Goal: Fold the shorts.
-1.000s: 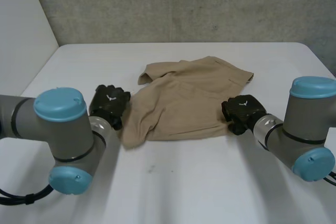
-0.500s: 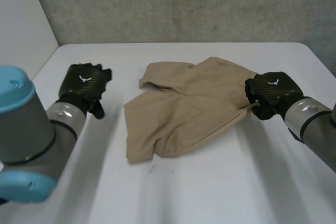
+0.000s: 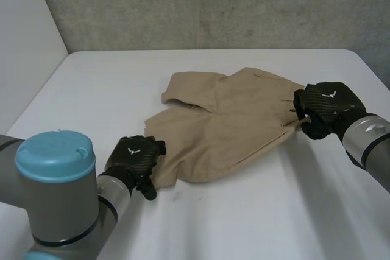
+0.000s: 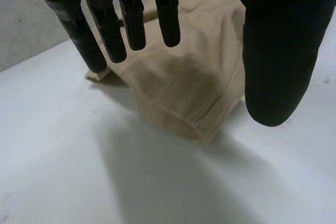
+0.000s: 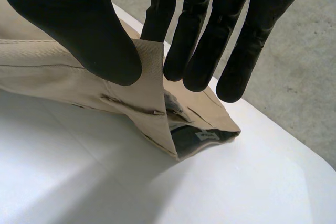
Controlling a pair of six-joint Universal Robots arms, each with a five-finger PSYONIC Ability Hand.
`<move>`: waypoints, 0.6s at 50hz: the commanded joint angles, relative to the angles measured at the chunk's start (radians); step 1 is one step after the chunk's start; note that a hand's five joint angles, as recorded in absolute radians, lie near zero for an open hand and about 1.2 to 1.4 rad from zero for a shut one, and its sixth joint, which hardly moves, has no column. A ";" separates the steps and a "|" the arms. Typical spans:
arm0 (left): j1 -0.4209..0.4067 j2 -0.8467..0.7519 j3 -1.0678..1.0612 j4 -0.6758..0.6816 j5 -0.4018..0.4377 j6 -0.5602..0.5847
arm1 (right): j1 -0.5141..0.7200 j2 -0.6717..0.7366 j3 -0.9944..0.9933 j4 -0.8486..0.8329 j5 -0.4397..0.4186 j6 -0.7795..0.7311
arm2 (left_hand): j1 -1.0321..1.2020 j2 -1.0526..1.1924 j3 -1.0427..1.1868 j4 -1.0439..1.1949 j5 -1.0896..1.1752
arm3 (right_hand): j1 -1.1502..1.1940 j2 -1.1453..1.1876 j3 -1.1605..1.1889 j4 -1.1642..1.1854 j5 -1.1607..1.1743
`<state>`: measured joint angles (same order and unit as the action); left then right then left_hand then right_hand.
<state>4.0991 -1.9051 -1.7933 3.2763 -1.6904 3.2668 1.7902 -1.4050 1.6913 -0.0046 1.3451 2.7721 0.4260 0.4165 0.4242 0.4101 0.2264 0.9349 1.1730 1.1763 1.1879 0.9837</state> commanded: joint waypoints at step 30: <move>0.136 0.494 -0.008 0.002 0.038 0.248 | -0.006 -0.182 -0.013 0.166 0.000 -0.171 | 0.970 0.980 0.972 0.986 0.995 | 0.461 0.223 0.220 0.208 0.238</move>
<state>4.2173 -1.6239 -1.8308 3.3553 -1.6818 3.4641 1.7775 -1.4798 1.7141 0.1133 1.3348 2.6319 1.1094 1.1943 1.1854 1.2044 0.9630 0.9349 1.1730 1.1764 1.1917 0.9863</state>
